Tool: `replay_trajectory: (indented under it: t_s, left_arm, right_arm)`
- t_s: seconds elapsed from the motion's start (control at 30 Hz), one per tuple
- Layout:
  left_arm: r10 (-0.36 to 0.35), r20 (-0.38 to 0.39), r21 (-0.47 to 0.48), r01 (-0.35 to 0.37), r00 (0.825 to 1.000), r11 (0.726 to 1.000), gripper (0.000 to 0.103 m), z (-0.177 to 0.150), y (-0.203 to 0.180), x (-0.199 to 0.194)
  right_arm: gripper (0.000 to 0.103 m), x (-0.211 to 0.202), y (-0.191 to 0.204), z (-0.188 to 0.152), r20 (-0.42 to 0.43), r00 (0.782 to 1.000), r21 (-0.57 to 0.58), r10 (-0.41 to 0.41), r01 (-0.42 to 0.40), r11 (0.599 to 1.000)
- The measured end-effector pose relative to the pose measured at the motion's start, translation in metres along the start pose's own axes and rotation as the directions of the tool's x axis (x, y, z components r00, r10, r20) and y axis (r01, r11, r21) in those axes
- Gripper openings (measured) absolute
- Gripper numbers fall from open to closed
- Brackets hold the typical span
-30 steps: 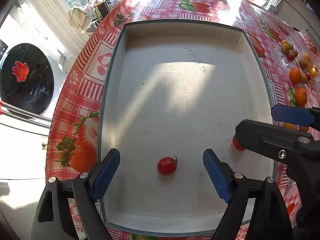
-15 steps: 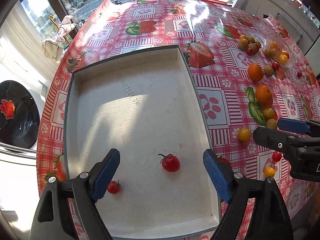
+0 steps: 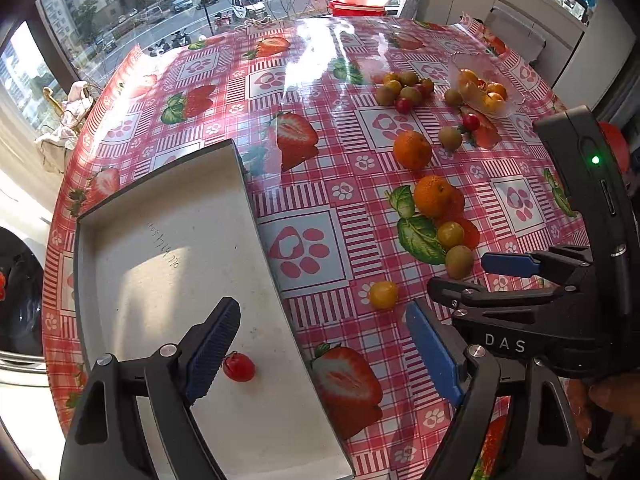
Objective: Organize fruits
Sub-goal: 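Grasp a yellow cherry tomato with the left tool while the right tool grasps a kiwi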
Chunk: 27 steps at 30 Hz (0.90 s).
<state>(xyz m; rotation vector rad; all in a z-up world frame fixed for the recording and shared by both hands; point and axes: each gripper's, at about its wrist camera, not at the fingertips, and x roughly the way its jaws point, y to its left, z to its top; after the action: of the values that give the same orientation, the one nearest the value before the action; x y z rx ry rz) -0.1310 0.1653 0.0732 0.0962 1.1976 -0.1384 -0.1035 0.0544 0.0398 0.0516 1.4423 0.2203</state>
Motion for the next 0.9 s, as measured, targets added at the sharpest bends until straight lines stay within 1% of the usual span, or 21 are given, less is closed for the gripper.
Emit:
replay_trajectory:
  t_s: [0.07, 0.17, 0.3, 0.33, 0.53, 0.7, 0.73, 0.77, 0.8, 0.9]
  left_arm:
    - [0.008, 0.001, 0.009, -0.008, 1.000, 1.000, 0.085, 0.004, -0.003, 0.003]
    - [-0.001, -0.010, 0.013, 0.001, 1.000, 1.000, 0.086, 0.008, -0.005, 0.008]
    - [0.000, -0.022, 0.041, 0.001, 1.000, 0.999, 0.086, 0.011, -0.013, 0.015]
    - [-0.004, -0.028, 0.044, 0.005, 1.000, 0.999, 0.086, 0.011, -0.015, 0.017]
    - [-0.008, -0.068, 0.079, 0.013, 0.998, 0.997, 0.086, 0.014, -0.033, 0.038]
    - [0.033, -0.118, 0.093, -0.023, 0.992, 0.995, 0.085, 0.015, -0.046, 0.064]
    - [0.040, -0.130, 0.090, -0.028, 0.991, 0.996, 0.082, 0.015, -0.046, 0.068]
    - [0.047, -0.144, 0.088, -0.034, 0.988, 0.996, 0.070, 0.014, -0.047, 0.071]
    - [0.044, -0.153, 0.078, -0.032, 0.987, 0.996, 0.068, 0.014, -0.046, 0.073]
    - [0.048, -0.152, 0.052, -0.040, 0.987, 0.998, 0.068, 0.014, -0.045, 0.074]
  right_arm:
    - [0.055, 0.004, 0.000, 0.002, 0.000, 1.000, -0.006, -0.007, 0.007, 1.000]
    - [0.050, 0.005, 0.001, 0.006, 0.015, 1.000, -0.027, -0.014, 0.014, 1.000]
    - [0.031, 0.006, 0.001, 0.010, 0.022, 0.999, -0.077, -0.035, 0.036, 0.996]
    - [0.028, 0.006, 0.000, 0.009, 0.023, 0.999, -0.085, -0.037, 0.038, 0.996]
    - [0.028, -0.002, -0.024, 0.000, 0.031, 0.998, -0.080, -0.048, 0.050, 0.996]
    - [0.028, -0.006, -0.040, -0.005, 0.031, 0.999, -0.054, -0.038, 0.040, 0.998]
    - [0.028, -0.006, -0.042, -0.005, 0.032, 0.999, -0.050, -0.036, 0.038, 0.998]
    - [0.028, -0.006, -0.044, -0.006, 0.032, 0.999, -0.047, -0.034, 0.035, 0.998]
    - [0.028, -0.006, -0.045, -0.006, 0.033, 0.999, -0.044, -0.030, 0.031, 0.999]
    - [0.028, -0.007, -0.047, -0.007, 0.035, 0.999, -0.038, -0.025, 0.026, 0.999]
